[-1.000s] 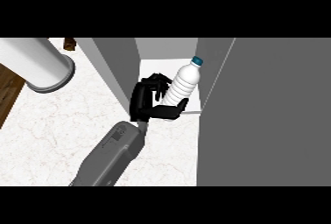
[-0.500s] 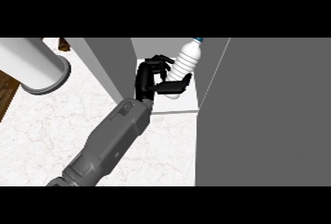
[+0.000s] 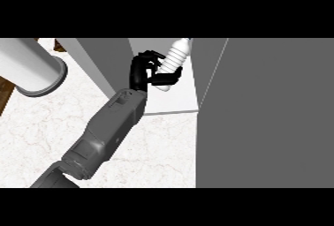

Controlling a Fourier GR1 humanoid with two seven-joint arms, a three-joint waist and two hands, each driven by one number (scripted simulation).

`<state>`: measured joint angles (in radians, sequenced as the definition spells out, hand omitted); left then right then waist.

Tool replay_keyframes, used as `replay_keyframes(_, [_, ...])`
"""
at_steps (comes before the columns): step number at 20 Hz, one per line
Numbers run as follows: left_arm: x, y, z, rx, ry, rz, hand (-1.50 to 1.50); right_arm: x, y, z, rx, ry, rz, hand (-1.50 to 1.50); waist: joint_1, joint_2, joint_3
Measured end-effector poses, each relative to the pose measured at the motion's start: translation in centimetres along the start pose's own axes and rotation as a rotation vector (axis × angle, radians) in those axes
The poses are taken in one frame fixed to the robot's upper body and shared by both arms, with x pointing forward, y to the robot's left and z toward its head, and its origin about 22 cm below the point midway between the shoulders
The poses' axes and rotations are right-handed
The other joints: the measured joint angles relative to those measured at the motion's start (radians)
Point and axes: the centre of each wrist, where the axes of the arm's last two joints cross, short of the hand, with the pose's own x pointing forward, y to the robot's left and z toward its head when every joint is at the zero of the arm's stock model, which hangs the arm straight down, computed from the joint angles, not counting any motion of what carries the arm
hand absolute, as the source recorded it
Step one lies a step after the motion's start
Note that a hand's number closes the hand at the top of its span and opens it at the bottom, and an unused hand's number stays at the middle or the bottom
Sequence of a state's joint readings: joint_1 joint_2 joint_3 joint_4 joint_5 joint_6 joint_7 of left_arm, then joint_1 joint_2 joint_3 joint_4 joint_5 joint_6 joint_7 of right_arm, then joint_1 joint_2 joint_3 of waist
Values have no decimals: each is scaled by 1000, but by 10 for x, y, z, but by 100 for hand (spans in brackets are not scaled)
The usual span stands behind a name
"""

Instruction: Pick up the bottled water, place it into the cabinet and close the cabinet

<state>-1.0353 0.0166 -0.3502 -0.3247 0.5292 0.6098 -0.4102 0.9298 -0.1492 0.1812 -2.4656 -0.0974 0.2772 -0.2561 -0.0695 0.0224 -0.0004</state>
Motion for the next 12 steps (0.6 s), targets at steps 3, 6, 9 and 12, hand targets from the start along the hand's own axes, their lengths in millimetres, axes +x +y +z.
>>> replay_keyframes(3, [-2,9,-7,53,13,10,150,0,-2,-1,0,-7,4,-150,-2,3,0])
replay_keyframes(6, [-3,14,-11,87,15,1,150,-2,-2,0,10,-10,-3,-150,-13,6,0])
replay_keyframes(9, [-5,21,-15,105,-6,-58,-150,-3,-2,2,14,-12,-10,-150,-19,6,0])
replay_keyframes(12, [-5,24,-18,133,-41,-117,-150,-3,-3,2,25,-17,-13,-150,-27,10,0])
